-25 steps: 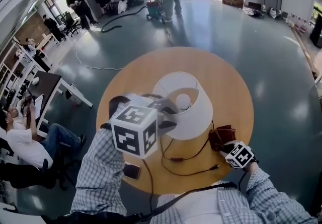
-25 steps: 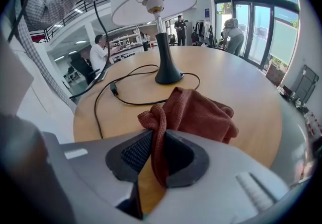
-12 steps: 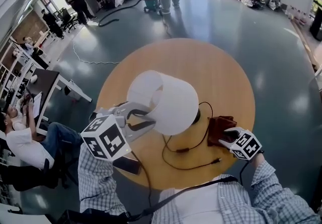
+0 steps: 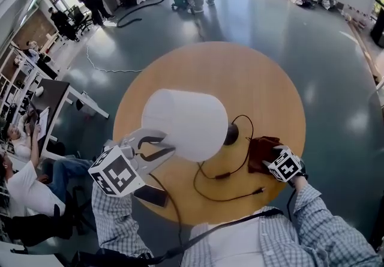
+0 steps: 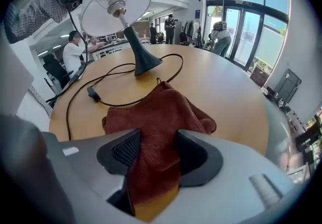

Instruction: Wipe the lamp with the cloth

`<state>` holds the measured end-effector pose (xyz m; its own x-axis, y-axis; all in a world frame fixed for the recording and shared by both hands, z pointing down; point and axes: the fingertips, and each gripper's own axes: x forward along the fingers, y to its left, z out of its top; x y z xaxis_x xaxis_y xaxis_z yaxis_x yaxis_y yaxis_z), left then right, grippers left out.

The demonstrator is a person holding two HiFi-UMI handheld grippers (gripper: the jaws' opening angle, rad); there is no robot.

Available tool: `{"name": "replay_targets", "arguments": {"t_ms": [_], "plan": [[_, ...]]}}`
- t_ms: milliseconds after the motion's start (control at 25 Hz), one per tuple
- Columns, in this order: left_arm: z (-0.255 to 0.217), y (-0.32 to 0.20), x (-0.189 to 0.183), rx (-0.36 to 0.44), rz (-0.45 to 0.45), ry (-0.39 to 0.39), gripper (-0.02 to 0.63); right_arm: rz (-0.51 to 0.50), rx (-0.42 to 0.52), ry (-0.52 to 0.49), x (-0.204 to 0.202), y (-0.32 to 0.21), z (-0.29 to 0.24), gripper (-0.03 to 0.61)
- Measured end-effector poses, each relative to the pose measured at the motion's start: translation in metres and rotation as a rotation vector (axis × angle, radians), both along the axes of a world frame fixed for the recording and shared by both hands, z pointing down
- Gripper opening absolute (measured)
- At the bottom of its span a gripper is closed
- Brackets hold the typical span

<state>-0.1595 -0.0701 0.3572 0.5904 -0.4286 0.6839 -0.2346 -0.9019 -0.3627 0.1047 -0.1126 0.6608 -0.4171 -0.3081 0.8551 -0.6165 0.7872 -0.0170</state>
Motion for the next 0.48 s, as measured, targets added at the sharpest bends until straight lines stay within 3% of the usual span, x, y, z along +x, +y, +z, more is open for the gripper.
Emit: {"name": "replay_targets", "arguments": {"t_ms": [80,120,160,320,480], "plan": [[-0.001,-0.003,-0.003,0.001,-0.013,0.013,0.086,0.002,-0.004,-0.008,0.002,-0.005,0.002,0.19],[-0.002,-0.005,-0.005,0.0,-0.019,0.019,0.086,0.016,-0.004,-0.019,0.003,-0.007,0.001,0.104],[-0.003,-0.006,-0.006,-0.002,-0.025,0.024,0.086,0.038,-0.002,-0.038,0.003,-0.009,-0.004,0.072],[-0.004,-0.009,-0.007,-0.009,-0.038,0.046,0.086,0.104,0.072,-0.182,0.0,-0.02,-0.047,0.061],[-0.008,-0.011,-0.004,-0.01,-0.048,0.063,0.087,0.035,0.204,-0.377,-0.028,-0.036,-0.121,0.061]]}}
